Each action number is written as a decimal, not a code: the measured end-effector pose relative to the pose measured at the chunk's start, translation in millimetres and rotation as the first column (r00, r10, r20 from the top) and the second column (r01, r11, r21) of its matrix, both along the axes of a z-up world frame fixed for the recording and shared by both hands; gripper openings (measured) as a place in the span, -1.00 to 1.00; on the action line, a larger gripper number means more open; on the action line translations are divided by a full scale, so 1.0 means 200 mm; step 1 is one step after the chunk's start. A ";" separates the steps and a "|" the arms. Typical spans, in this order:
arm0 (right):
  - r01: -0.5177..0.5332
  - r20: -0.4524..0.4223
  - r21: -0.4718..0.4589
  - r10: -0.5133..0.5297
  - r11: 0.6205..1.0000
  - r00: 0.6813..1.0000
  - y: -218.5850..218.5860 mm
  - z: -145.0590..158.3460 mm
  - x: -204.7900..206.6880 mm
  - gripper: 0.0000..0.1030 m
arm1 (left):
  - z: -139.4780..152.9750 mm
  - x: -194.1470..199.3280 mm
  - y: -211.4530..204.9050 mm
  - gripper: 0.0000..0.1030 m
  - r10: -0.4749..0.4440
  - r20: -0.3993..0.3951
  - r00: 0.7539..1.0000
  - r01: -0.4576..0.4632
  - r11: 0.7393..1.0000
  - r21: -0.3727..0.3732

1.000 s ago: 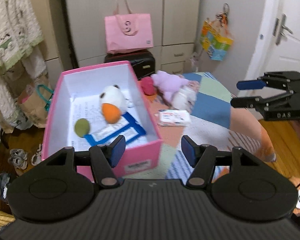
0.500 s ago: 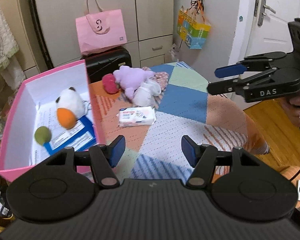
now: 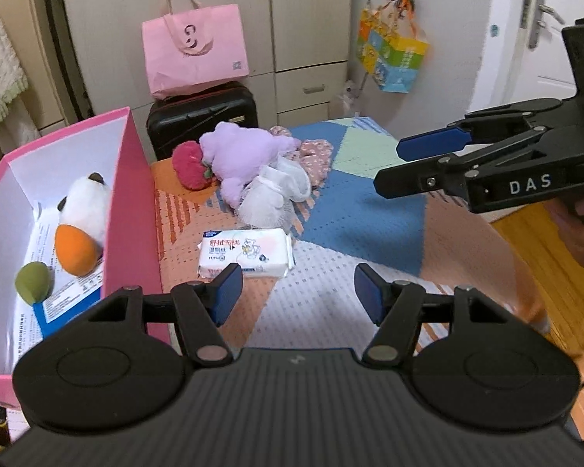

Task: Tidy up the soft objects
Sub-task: 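Close the left gripper on the white wipe pack while the right gripper grasps the white mesh puff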

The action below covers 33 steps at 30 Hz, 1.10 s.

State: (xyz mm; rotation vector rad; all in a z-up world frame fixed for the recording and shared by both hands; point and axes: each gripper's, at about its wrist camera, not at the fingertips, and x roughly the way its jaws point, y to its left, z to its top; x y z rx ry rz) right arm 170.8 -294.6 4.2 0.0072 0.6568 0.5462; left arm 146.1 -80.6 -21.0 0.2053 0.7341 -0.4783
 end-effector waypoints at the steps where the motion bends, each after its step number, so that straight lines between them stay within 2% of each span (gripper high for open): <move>1: -0.005 -0.001 -0.002 0.005 1.000 1.000 0.00 -0.01 0.03 0.13 | -0.01 0.02 -0.01 0.22 0.012 0.008 1.000 -0.012 1.000 0.007; 6: -0.052 -0.009 -0.003 0.052 0.999 0.999 0.04 -0.05 0.16 0.13 | -0.11 0.08 -0.14 0.26 0.057 0.091 0.994 -0.065 0.995 0.079; 13: -0.117 -0.049 0.013 0.118 0.993 0.992 0.11 -0.10 0.34 0.13 | -0.20 0.20 -0.20 0.36 0.119 0.130 0.984 -0.132 0.987 0.095; 18: -0.142 -0.042 -0.032 0.140 0.989 0.989 0.19 -0.14 0.44 0.13 | -0.27 0.29 -0.16 0.38 0.174 0.102 0.979 -0.185 0.976 0.113; 19: -0.153 -0.040 -0.042 0.151 0.987 0.988 0.21 -0.15 0.45 0.13 | -0.28 0.30 -0.16 0.46 0.181 0.099 0.979 -0.191 0.976 0.108; 21: -0.176 -0.043 -0.059 0.173 0.983 0.984 0.24 -0.16 0.48 0.14 | -0.28 0.32 -0.14 0.49 0.197 0.094 0.976 -0.206 0.974 0.100; 25: -0.200 -0.043 -0.118 0.197 0.973 0.980 0.29 -0.16 0.50 0.26 | -0.30 0.32 -0.14 0.55 0.210 0.088 0.974 -0.217 0.972 0.088; 30: -0.221 -0.083 -0.172 0.209 0.960 0.974 0.32 -0.24 0.51 0.28 | -0.32 0.31 -0.15 0.66 0.210 0.096 0.973 -0.220 0.970 0.108; 33: -0.200 -0.111 -0.157 0.184 0.967 0.977 0.30 -0.28 0.52 0.30 | -0.33 0.33 -0.15 0.69 0.208 0.082 0.975 -0.217 0.969 0.120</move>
